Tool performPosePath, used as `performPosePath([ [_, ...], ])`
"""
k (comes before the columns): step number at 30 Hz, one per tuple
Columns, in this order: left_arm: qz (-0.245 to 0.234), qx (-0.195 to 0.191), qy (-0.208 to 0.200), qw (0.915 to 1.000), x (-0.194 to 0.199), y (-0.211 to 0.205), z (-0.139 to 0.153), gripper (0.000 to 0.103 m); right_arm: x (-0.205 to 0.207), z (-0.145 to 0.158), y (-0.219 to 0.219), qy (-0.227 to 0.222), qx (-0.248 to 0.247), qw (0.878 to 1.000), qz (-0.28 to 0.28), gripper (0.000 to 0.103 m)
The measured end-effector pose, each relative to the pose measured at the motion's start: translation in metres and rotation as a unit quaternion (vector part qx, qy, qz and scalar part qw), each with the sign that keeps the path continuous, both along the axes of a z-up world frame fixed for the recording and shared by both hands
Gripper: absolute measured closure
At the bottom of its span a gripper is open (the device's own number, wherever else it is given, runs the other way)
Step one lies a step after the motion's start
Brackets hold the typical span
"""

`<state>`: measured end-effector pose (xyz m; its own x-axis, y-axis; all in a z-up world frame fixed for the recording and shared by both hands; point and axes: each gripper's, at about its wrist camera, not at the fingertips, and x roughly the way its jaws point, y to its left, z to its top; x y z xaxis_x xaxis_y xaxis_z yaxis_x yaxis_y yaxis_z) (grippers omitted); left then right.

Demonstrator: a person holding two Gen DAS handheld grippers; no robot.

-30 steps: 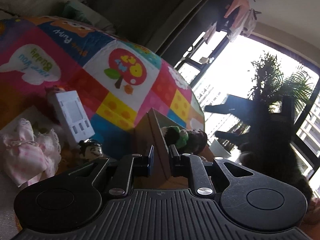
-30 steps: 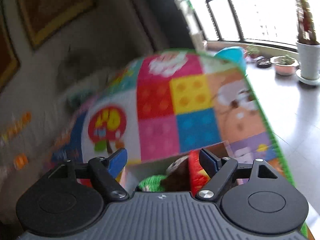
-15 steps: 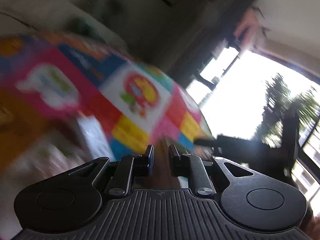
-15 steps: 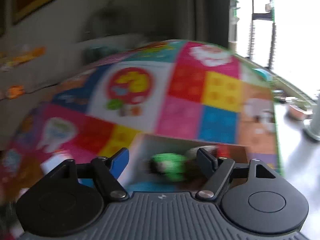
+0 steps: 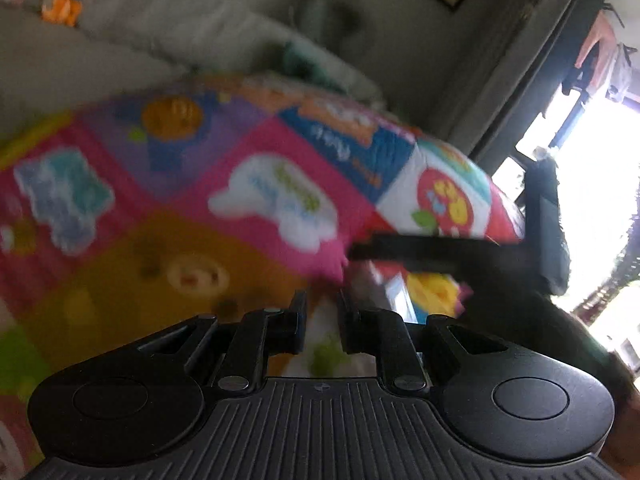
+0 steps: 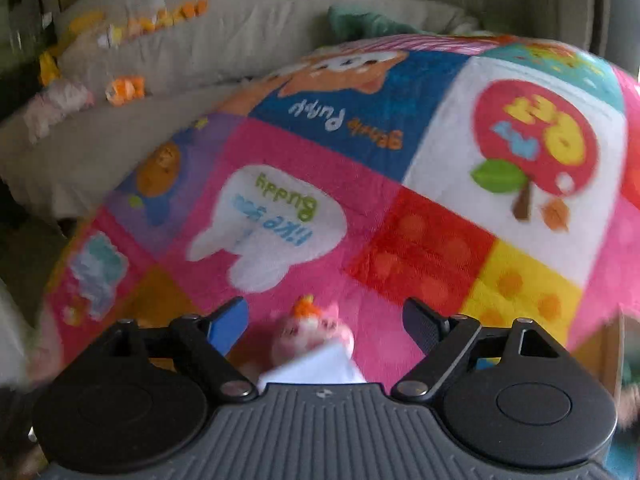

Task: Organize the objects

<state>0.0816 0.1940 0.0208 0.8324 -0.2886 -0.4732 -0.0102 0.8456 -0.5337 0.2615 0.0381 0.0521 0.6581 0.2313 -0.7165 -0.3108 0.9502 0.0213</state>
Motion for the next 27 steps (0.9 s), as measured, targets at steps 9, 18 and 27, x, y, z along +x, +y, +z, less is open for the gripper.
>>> performPosePath([
  [9,-0.032,-0.024,0.019,0.999,-0.012,-0.008,-0.022,0.086,-0.052,-0.01,-0.018,0.052,-0.046,0.994,0.083,0.058],
  [18,-0.061,-0.016,0.033,0.9974,-0.029,-0.041,-0.018,0.086,-0.196,-0.004,-0.056,0.033,-0.063,0.985,0.156,0.035],
  [27,-0.14,0.053,0.008,0.9887,-0.054,-0.106,0.004,0.086,-0.28,-0.017,-0.129,-0.051,-0.14,0.988,0.053,0.015],
])
